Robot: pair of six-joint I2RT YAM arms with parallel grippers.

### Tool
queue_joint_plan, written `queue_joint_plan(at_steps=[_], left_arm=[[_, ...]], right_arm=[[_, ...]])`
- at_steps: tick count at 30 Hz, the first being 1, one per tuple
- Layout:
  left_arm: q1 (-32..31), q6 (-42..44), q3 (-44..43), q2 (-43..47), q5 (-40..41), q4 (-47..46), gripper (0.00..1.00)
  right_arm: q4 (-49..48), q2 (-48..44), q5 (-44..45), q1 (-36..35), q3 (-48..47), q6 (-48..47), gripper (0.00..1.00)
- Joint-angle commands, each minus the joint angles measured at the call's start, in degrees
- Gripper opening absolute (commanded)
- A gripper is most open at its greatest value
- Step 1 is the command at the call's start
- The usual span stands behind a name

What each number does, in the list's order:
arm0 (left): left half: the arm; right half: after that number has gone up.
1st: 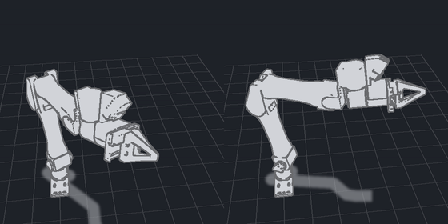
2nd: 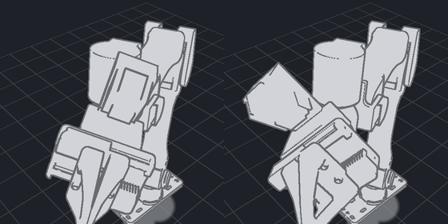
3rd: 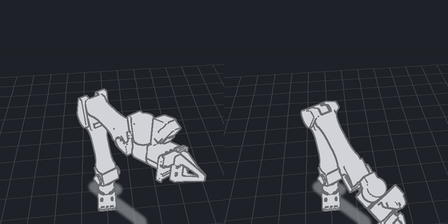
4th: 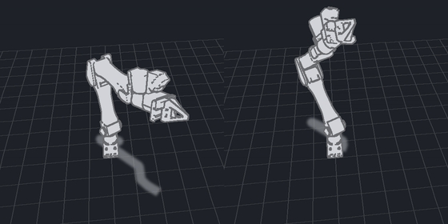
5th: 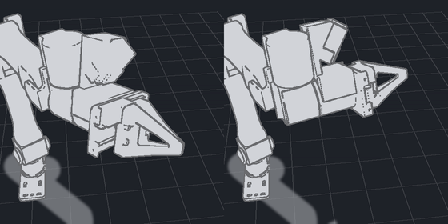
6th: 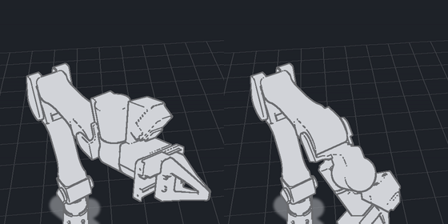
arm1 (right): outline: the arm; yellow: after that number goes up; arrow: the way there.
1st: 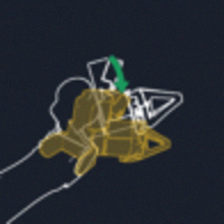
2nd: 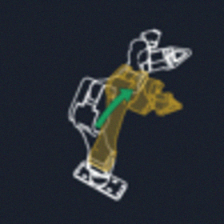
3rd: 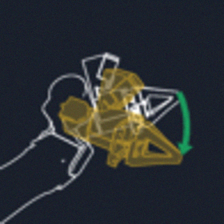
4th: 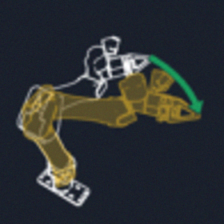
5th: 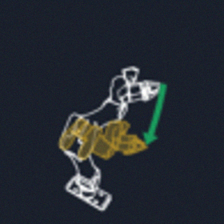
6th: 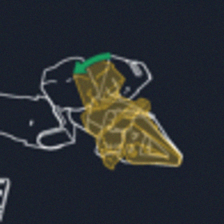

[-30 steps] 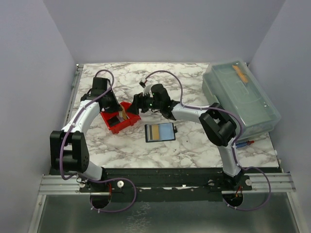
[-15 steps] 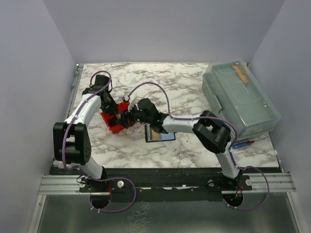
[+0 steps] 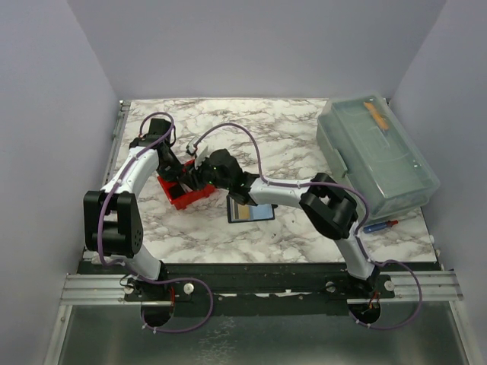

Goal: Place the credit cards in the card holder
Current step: Pick up the credit card from the storage box.

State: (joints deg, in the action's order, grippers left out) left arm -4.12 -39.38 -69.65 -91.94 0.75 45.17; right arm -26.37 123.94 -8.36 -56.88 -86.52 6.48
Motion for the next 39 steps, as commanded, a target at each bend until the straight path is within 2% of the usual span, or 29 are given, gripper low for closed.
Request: queue_joint_plan(at_steps=[1, 6, 14, 18, 24, 29, 37, 39], left_arm=[[0.2, 1.66, -1.76, -0.73, 0.94, 1.41, 0.0], [0.22, 2.1, -2.36, -1.07, 0.65, 1.29, 0.0], [0.13, 2.15, -2.99, -2.42, -0.35, 1.24, 0.0], [0.08, 1.63, -2.99, -3.06, -0.67, 0.98, 0.0], [-0.18, 1.4, -3.27, -3.14, 0.02, 0.89, 0.0], [-0.44, 0.96, -3.46, -3.12, -0.46, 0.89, 0.0], [-0.54, 1.49, -3.85, -1.82, -0.66, 0.98, 0.0], [-0.55, 1.26, -3.7, -1.59, -0.71, 0.98, 0.0]], right_arm=[[2.87, 2.46, 1.11, -0.98, -2.01, -2.59, 0.4], [4.58, 2.83, 2.34, -1.8, -2.6, -4.95, 0.43], [6.38, 3.19, 4.22, -2.28, -3.36, -5.93, 0.43], [6.4, 2.42, 3.03, -2.5, -2.28, -5.93, 0.49], [7.07, 2.77, 3.74, -2.47, -2.67, -5.94, 0.49], [6.49, 2.14, 2.23, -2.55, -1.85, -7.56, 0.55], [10.53, 4.73, 5.47, -2.93, -6.27, -7.48, 0.48], [10.68, 4.82, 6.47, -2.99, -6.44, -7.71, 0.42]])
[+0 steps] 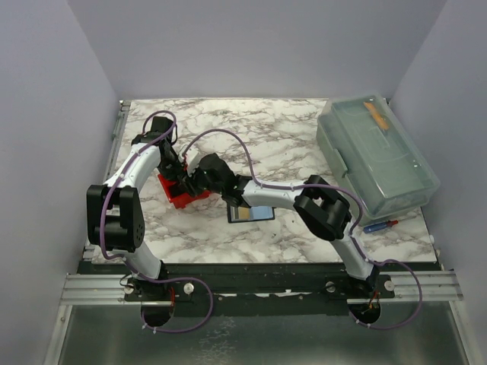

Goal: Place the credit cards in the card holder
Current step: Pick up the credit card from the storage box.

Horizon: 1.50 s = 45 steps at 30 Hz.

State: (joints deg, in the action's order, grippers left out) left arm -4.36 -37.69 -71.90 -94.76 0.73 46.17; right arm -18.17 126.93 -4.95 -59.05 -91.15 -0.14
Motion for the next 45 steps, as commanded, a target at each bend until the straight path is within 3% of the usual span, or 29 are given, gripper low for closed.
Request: queue_joint_plan(at_steps=[1, 4, 7, 12, 23, 26, 34, 38, 41, 45], left_arm=[[-0.3, -0.49, -1.41, 1.26, -0.65, -0.03, 0.0], [-0.36, -0.86, -1.49, 1.42, -0.64, -0.03, 0.0], [-0.46, -1.63, -1.29, 1.53, -1.74, -0.11, 0.0], [-0.65, -2.15, -0.24, 0.15, -4.25, -2.62, 0.0], [-2.77, -2.12, -1.95, -4.1, -7.17, -6.75, 0.03], [-3.36, -1.69, -2.55, -4.69, -6.65, -6.85, 0.14], [-3.31, 1.4, -4.25, -1.95, -5.56, -6.62, 0.66], [-3.35, 2.82, -4.88, 1.25, -3.87, -5.03, 0.82], [-3.33, 3.17, -5.9, 3.12, -2.2, -2.8, 0.9], [-3.34, 3.28, -7.65, 5.61, -1.17, -0.71, 0.92]], right_arm=[[2.61, 1.95, 3.93, -0.89, -2.02, -1.13, 0.39], [3.43, 2.62, 4.65, -0.96, -3.03, -0.72, 0.28], [4.3, 3.05, 8.7, -1.19, -3.84, -0.75, 0.23], [0.94, 1.52, 13.51, -1.34, -0.82, -0.31, 0.01], [-7.3, -0.38, 19.09, -1.2, 7.43, -0.03, 0.0], [-8.44, -0.8, 18.7, -0.9, 8.63, -0.03, 0.0], [-10.35, -1.71, 17.33, 0.16, 10.44, 3.08, 0.0], [-11.7, -3.39, 15.55, 0.82, 11.48, 4.25, 0.0], [-11.83, -4.88, 15.02, 1.0, 11.58, 4.87, 0.0], [-10.78, -7.54, 13.79, 1.53, 11.09, 8.11, 0.0]])
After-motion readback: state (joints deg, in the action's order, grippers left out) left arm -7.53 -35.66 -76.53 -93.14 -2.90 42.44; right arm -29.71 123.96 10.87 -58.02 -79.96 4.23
